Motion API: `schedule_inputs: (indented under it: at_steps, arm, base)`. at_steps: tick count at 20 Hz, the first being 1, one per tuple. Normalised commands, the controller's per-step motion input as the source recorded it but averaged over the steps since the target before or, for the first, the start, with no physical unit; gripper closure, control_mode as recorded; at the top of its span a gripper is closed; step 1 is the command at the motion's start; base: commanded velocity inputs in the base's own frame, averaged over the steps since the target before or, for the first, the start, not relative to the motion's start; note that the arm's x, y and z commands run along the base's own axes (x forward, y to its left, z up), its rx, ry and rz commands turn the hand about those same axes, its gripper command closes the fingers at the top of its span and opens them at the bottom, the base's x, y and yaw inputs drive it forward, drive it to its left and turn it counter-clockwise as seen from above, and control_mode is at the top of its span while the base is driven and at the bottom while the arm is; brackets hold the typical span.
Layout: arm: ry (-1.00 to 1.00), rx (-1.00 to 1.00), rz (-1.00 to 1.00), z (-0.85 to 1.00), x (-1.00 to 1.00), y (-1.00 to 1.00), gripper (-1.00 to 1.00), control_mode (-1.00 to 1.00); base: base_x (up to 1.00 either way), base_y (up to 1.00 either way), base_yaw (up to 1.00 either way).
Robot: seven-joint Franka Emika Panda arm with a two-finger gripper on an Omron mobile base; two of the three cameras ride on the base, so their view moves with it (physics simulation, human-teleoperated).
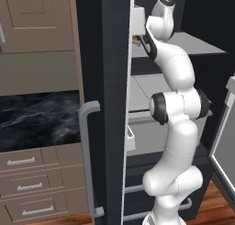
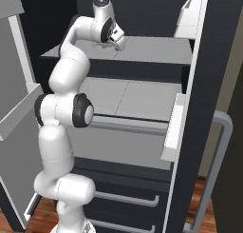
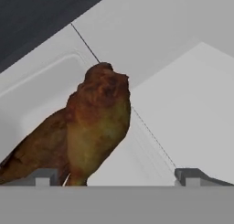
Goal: Place the tupperware containing the chicken drumstick and sweet potato meal in the microwave. Close the microwave door and press the start button to reheat the meal.
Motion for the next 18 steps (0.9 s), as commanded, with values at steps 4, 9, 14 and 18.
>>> schedule_inputs:
  at_steps: [4,9,14,18]
  arm:
    - [0.15,0.00,-0.02,-0.26,0.13,0.15,1.00,-1.00]
    - [0.11,0.00,-0.02,-0.17,0.13,0.17,1.00,-1.00]
    - [0.00,0.00,0.00,-0.01,0.02,0.04,1.00,-1.00]
    - [-0.11,0.00,-0.01,-0.42,0.00,0.00,1.00,-1.00]
  base:
    - [0.00,0.00,0.00]
    - [0.00,0.00,0.00]
    - [0.00,0.00,0.00]
    - [0.00,0.00,0.00]
